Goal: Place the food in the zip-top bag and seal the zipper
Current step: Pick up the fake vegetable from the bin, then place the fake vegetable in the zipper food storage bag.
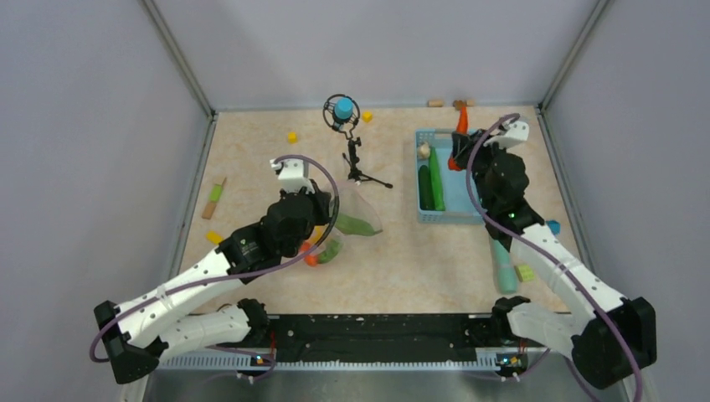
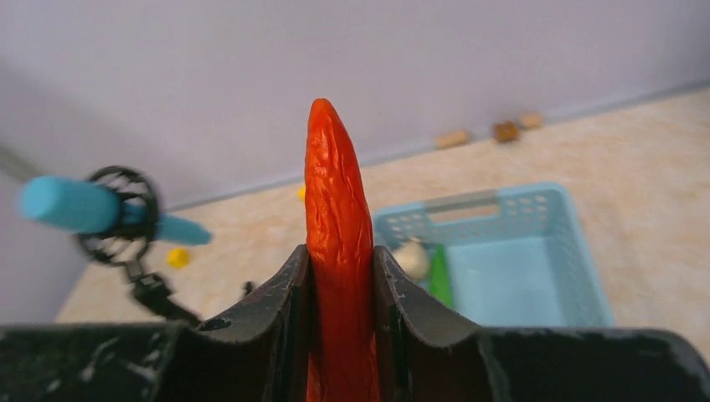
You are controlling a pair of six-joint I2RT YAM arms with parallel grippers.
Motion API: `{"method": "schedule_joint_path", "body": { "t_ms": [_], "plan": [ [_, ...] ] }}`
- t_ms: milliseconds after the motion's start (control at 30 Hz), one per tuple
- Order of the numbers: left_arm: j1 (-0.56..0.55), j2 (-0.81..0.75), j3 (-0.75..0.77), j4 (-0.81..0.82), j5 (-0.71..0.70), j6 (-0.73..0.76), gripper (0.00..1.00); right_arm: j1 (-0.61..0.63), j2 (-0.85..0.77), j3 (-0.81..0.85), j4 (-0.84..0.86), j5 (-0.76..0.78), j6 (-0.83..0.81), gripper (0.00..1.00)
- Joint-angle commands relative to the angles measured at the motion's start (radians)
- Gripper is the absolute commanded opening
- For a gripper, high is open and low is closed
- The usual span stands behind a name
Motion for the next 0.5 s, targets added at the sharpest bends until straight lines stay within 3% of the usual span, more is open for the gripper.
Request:
{"method": "schedule_joint_path", "body": {
  "t_ms": [0,167,467],
  "plan": [
    [0.004,0.027,0.078,0.021,0.043,-0.021,0.00,0.152,-0.111,-0.051,0.191,-0.121,-0.079,0.00],
    [0.004,0.051,0.101,0.022,0.070,-0.024,0.00,0.346,-0.155,-0.144,0.395,-0.127,-0.136,0.00],
    [0.004,0.062,0.103,0.023,0.108,-0.029,0.00,0.577,-0.023,-0.176,0.573,-0.189,-0.111,0.00]
  ]
}}
